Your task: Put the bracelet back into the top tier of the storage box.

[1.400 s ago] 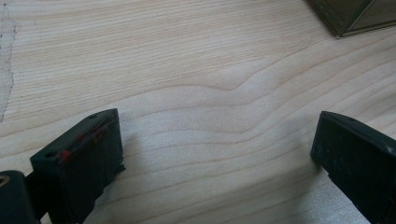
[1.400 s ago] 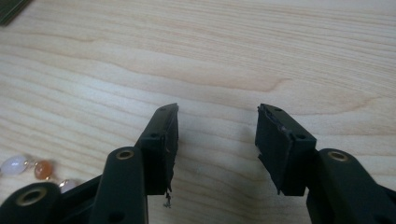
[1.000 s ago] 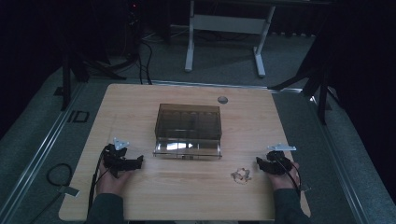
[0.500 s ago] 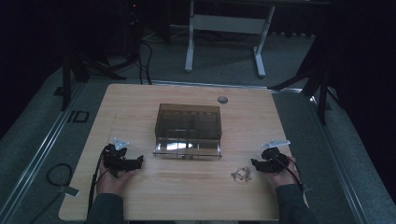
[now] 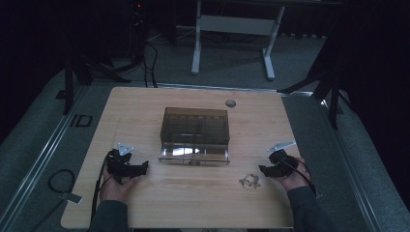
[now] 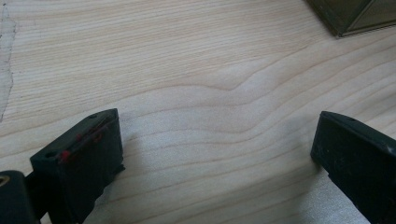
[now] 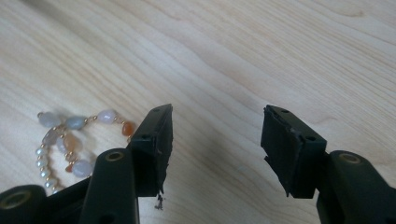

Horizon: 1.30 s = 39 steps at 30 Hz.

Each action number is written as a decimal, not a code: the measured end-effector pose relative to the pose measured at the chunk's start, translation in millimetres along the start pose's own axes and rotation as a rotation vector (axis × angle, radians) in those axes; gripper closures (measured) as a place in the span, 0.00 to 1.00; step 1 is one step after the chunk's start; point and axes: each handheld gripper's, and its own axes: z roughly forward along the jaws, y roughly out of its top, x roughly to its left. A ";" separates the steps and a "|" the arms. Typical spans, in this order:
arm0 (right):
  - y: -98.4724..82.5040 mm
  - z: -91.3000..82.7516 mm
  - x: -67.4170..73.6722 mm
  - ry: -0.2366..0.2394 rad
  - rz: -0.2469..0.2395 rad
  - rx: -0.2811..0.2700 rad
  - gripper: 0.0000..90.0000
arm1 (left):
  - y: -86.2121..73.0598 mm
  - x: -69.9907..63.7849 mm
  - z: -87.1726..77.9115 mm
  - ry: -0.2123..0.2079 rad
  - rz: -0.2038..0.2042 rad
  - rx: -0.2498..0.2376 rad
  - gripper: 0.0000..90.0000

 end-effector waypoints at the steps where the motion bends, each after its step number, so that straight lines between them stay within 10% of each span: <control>1: 0.0 -0.1 0.7 0.004 -0.005 0.002 0.47 | 0.0 0.0 0.0 0.000 0.000 0.000 0.02; 39: 12.2 -4.1 24.5 0.098 -0.184 0.104 0.49 | 0.0 0.0 0.0 0.000 0.000 0.000 0.03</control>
